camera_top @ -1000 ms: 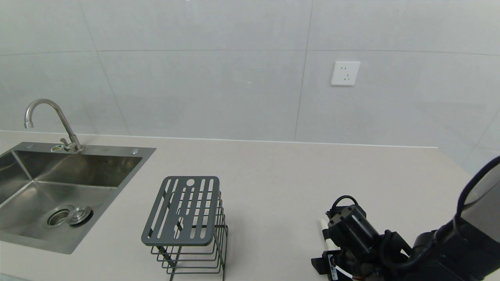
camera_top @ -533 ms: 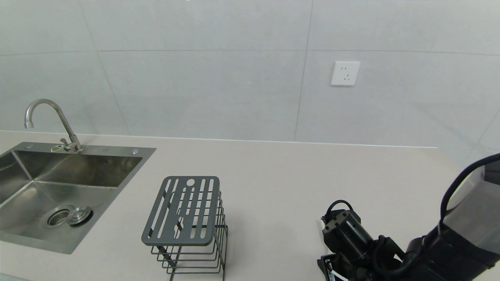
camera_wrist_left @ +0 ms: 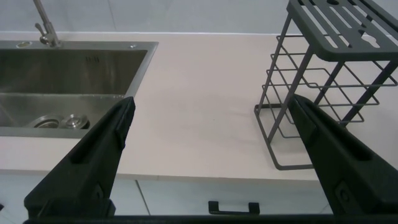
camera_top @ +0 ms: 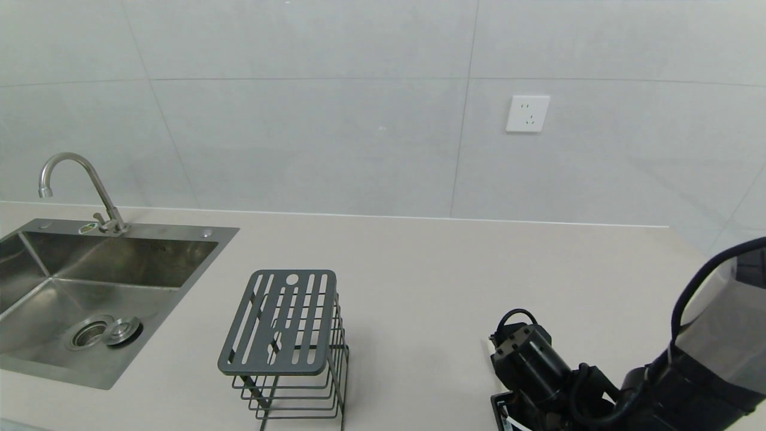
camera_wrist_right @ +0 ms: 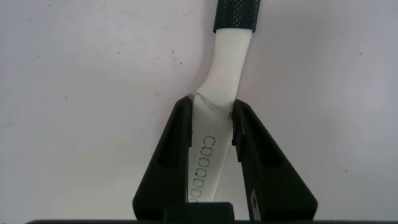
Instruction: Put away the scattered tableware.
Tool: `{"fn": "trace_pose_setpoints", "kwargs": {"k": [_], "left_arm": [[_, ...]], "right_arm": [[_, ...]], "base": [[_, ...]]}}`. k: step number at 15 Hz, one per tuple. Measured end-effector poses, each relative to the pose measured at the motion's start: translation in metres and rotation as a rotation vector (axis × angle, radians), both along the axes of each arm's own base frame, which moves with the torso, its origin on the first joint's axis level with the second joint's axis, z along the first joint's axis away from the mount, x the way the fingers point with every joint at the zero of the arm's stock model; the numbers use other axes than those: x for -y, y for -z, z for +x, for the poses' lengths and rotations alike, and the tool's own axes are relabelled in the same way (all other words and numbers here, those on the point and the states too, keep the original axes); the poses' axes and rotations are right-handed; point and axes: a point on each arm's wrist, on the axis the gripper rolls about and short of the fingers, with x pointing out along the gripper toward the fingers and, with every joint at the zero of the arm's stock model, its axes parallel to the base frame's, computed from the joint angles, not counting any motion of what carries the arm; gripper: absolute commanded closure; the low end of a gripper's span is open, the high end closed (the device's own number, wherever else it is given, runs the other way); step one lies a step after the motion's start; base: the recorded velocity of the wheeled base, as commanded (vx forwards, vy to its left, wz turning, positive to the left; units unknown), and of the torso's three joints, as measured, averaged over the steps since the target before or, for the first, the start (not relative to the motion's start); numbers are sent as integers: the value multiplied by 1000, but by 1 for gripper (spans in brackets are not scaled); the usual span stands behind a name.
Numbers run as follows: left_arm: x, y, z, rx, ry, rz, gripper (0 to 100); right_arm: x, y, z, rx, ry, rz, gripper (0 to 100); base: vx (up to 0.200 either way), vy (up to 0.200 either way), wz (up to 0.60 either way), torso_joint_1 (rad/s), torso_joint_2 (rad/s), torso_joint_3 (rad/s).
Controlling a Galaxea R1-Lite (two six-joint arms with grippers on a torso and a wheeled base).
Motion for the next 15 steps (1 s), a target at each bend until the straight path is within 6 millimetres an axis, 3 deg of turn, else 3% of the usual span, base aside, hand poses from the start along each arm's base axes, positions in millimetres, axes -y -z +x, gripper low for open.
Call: {"fn": "trace_pose_setpoints", "kwargs": {"k": [3, 7, 9, 11, 12, 15], "left_arm": [[0, 0, 0, 0, 0, 0, 0], [0, 0, 0, 0, 0, 0, 0], [0, 0, 0, 0, 0, 0, 0], [0, 0, 0, 0, 0, 0, 0], [0, 0, 0, 0, 0, 0, 0], [0, 0, 0, 0, 0, -1, 0]], "right_arm": [[-5, -41, 28, 271, -57, 132, 100], [-2, -84, 30, 452, -147, 281, 100], [7, -91, 25, 473, -149, 292, 100], [18, -81, 17, 435, -155, 255, 100], [22, -73, 16, 407, -180, 240, 0], [23, -53, 19, 381, -273, 238, 0]], "base": [[0, 0, 0, 0, 0, 0], [0, 0, 0, 0, 0, 0], [0, 0, 0, 0, 0, 0], [0, 0, 0, 0, 0, 0], [0, 0, 0, 0, 0, 0], [0, 0, 0, 0, 0, 0]]}}
